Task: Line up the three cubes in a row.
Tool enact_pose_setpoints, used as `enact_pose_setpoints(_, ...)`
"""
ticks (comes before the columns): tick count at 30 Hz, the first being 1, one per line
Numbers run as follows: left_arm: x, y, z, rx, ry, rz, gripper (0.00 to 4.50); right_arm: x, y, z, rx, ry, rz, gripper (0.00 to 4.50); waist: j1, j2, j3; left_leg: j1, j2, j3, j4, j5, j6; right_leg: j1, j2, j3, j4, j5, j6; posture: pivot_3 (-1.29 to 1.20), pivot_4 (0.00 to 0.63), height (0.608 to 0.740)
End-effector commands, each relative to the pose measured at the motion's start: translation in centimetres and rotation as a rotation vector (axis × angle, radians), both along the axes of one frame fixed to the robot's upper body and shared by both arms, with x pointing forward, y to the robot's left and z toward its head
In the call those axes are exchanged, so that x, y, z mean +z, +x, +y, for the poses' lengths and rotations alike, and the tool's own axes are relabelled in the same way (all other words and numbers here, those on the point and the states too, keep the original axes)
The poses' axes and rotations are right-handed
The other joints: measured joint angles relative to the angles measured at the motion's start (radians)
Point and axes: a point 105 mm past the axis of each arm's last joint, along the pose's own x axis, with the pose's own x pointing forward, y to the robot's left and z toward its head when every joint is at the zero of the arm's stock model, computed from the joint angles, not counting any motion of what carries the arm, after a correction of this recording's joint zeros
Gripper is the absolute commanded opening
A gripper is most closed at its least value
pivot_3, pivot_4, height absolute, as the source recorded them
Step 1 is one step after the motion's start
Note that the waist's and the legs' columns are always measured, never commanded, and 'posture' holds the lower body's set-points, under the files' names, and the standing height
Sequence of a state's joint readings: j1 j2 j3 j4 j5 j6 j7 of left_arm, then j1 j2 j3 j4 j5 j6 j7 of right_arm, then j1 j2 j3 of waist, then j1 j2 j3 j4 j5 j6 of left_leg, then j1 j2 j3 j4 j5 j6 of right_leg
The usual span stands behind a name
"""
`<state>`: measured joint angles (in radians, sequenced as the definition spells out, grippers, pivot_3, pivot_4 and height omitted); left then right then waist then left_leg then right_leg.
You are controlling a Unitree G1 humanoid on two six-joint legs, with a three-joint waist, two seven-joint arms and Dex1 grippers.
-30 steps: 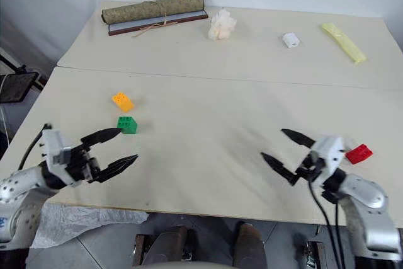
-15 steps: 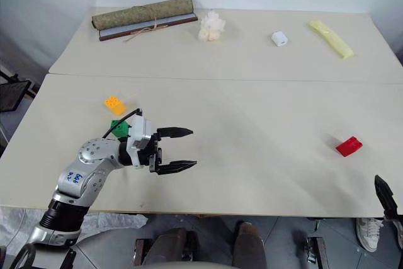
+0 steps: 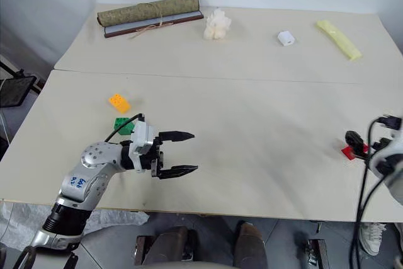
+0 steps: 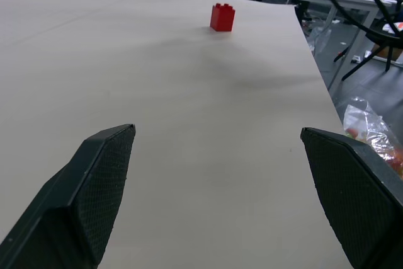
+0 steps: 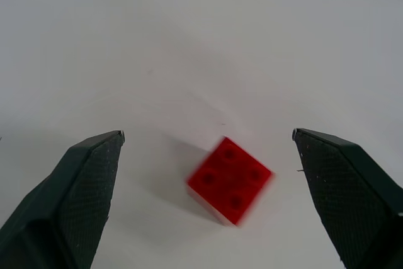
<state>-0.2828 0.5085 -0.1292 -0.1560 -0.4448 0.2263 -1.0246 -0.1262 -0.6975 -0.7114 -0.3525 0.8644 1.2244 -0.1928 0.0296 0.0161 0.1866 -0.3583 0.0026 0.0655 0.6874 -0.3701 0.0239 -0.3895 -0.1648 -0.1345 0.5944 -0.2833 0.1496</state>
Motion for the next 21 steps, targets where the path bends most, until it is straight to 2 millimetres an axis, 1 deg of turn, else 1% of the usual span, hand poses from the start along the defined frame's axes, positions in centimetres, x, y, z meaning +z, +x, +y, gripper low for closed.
enact_pose_setpoints(1, 0.9, -0.6, 0.3, 0.005, 0.004, -0.057, 4.48, -0.8, 0.0, -1.4, -0.119, -0.025, 0.042, 4.5, -0.001, 0.0, 0.0, -0.002, 0.0, 0.0, 0.0, 0.0, 0.0, -0.002, 0.0, 0.0, 0.0, 0.0, 0.0, 0.0, 0.15, 0.74)
enact_pose_setpoints(5, 1.0, -0.8, 0.6, 0.022, 0.011, -0.061, 4.48, -1.3, 0.5, -1.7, -0.156, -0.042, 0.066, 4.5, -0.004, 0.0, 0.0, -0.01, -0.001, 0.003, 0.003, 0.0, 0.0, -0.005, 0.0, -0.003, 0.0, 0.0, 0.0, 0.0, 0.15, 0.74)
enact_pose_setpoints(8, 1.0, -1.0, 0.7, 0.022, 0.01, -0.064, 4.48, -1.6, 0.8, -1.4, -0.159, -0.034, 0.067, 4.5, -0.006, 0.0, 0.0, -0.01, -0.001, 0.003, 0.004, 0.0, 0.0, -0.005, 0.0, -0.003, 0.0, 0.0, 0.001, 0.0, 0.15, 0.74)
enact_pose_setpoints(11, 1.3, -1.3, 0.6, 0.002, 0.001, -0.078, 4.5, -2.0, 1.4, -0.5, -0.139, -0.001, 0.062, 3.87, -0.007, 0.0, 0.0, -0.01, 0.0, 0.003, 0.004, 0.0, 0.0, -0.005, 0.0, -0.003, 0.001, 0.0, 0.001, 0.0, 0.15, 0.74)
enact_pose_setpoints(16, 1.5, -1.3, 0.6, -0.039, 0.003, -0.109, 4.5, -2.2, 1.8, 0.4, -0.119, 0.024, 0.066, 2.16, -0.006, 0.001, 0.0, -0.01, 0.0, 0.003, 0.005, 0.0, 0.0, -0.005, 0.0, -0.003, 0.001, 0.0, 0.001, 0.0, 0.15, 0.74)
enact_pose_setpoints(17, 1.6, -1.3, 0.6, -0.045, 0.001, -0.112, 4.5, -2.1, 2.0, 0.7, -0.104, 0.027, 0.065, 2.01, -0.006, 0.001, 0.0, -0.01, 0.0, 0.003, 0.005, 0.0, 0.0, -0.005, 0.0, -0.003, 0.001, 0.0, 0.001, 0.0, 0.15, 0.74)
enact_pose_setpoints(21, 1.7, -1.0, 1.0, -0.042, 0.003, -0.124, 4.5, -0.7, 3.8, 2.6, 0.048, 0.001, 0.005, 2.01, -0.009, 0.001, 0.0, -0.01, -0.001, 0.003, 0.005, 0.0, 0.0, -0.005, 0.0, -0.003, 0.001, 0.0, 0.001, 0.0, 0.15, 0.74)
